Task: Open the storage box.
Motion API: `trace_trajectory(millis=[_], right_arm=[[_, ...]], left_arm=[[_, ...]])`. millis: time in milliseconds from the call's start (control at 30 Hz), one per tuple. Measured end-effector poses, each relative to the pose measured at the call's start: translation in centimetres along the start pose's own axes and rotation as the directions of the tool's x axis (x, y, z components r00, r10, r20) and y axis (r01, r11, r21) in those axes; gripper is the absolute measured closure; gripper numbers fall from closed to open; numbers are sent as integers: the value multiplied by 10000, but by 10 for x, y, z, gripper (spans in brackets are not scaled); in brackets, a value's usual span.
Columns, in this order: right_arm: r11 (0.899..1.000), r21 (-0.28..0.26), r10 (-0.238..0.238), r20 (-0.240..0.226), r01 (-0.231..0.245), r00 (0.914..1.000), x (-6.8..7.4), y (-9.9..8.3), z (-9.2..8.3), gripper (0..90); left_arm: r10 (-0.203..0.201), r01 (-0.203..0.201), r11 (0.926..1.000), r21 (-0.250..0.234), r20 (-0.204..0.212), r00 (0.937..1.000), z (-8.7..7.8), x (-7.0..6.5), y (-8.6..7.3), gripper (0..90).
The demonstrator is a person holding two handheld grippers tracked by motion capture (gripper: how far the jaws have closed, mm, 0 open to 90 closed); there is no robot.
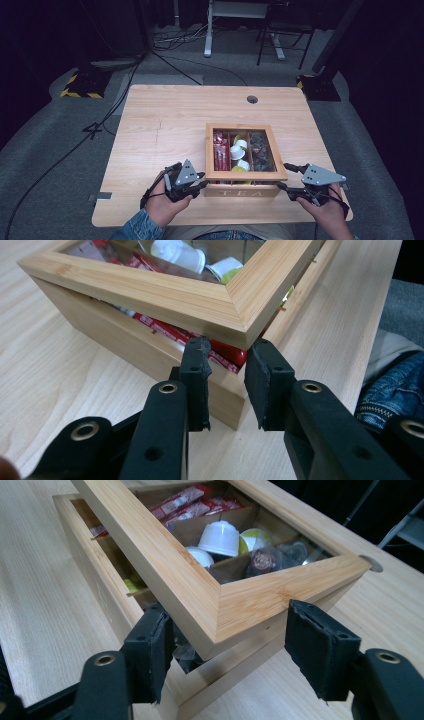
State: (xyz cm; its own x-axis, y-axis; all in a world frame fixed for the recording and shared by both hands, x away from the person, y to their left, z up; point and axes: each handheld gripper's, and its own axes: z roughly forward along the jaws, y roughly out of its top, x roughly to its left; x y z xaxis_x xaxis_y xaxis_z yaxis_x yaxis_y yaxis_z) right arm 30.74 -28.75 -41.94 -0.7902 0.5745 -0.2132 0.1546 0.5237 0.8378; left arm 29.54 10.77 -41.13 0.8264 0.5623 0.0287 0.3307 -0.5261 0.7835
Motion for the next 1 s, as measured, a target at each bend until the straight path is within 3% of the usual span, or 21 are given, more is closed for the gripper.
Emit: trace_trajectory(millis=[33, 267, 633, 1000], right_arm=[[9999, -46, -99, 41, 99, 9999, -1, 3, -2, 390], [9990, -326, -293, 173, 299, 9994, -7, 17, -9, 412], [9939, -1096, -115, 109, 127, 9999, -30, 45, -15, 448], [9930, -1163, -170, 125, 184, 9998, -44, 60, -11, 465]], left_arm=[[-57, 55, 9996, -291, -84, 9999, -1, 1, 1, 679], [-234, 217, 9980, -595, -276, 9993, -4, 4, 1, 591], [-420, 395, 9979, -510, -483, 9980, -4, 11, -3, 531], [-856, 835, 9960, -301, -756, 9935, -10, 19, -15, 542]])
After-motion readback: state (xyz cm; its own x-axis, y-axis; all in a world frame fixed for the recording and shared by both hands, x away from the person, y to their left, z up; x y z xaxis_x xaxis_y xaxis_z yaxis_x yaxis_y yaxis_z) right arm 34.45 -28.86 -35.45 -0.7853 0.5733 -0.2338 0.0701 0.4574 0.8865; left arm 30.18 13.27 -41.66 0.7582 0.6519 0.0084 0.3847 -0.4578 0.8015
